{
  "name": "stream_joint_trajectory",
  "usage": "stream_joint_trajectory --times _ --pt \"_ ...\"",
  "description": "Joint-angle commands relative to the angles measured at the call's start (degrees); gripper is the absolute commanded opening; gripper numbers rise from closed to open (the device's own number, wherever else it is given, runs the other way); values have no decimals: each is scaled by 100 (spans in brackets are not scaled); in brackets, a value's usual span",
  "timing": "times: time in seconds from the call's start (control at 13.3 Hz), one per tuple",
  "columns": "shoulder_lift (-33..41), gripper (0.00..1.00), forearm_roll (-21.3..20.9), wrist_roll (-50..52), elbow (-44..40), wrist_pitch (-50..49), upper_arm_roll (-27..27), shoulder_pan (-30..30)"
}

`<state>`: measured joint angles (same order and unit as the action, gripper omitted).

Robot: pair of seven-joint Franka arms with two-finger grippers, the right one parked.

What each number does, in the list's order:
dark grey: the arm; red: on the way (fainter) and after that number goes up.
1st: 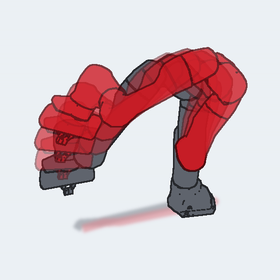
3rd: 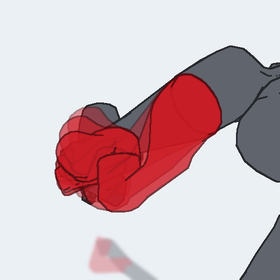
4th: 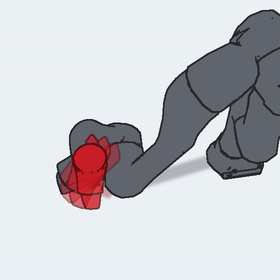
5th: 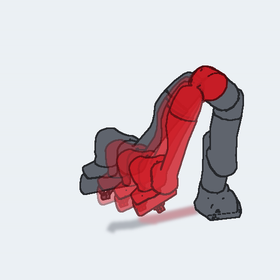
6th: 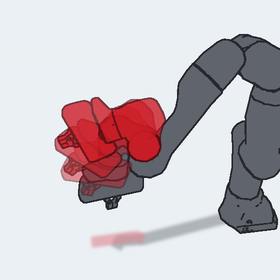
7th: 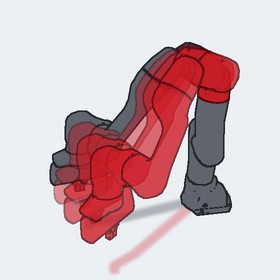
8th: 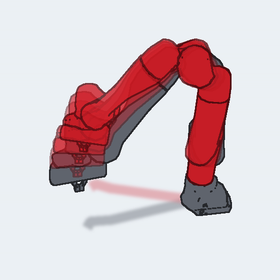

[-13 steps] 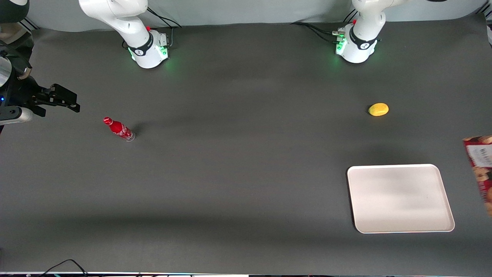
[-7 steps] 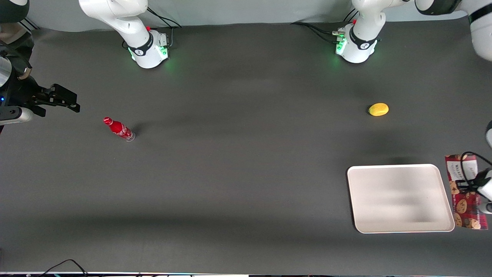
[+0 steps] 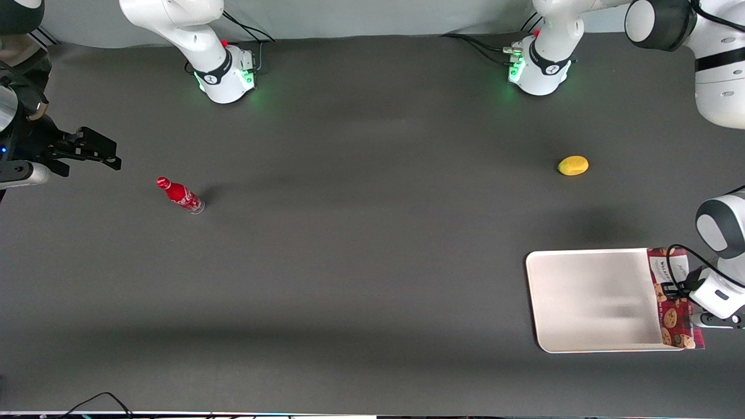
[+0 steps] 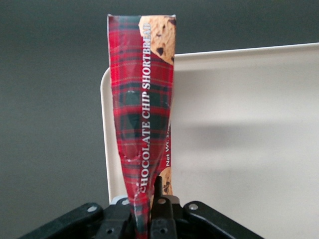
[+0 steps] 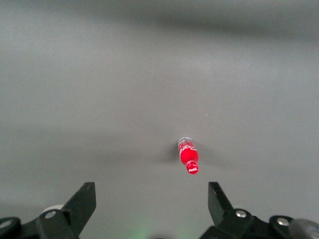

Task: Place red cookie box on tray
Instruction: 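Carry the box over the white tray and lower it onto the tray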

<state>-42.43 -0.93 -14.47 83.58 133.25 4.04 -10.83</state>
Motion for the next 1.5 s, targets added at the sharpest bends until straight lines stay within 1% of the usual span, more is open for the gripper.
stream_joint_trajectory --times 0.0,0.23,0.3,0.38,0.45,0.98,1.2,1.35,1.43 --pt "-55 0 85 -135 124 324 27 -24" --pt "-178 0 111 -127 106 395 27 -24" --pt "-213 16 120 -127 89 395 27 -15" --pt "-222 44 120 -127 88 395 27 -15" --pt "-231 99 120 -127 88 413 27 -15" --pt "-231 100 137 -91 97 439 27 -24" --pt "-91 100 137 -83 28 300 27 -59" --pt "355 100 120 -39 1 -173 45 -68" --pt "697 100 120 13 1 -472 45 -51"
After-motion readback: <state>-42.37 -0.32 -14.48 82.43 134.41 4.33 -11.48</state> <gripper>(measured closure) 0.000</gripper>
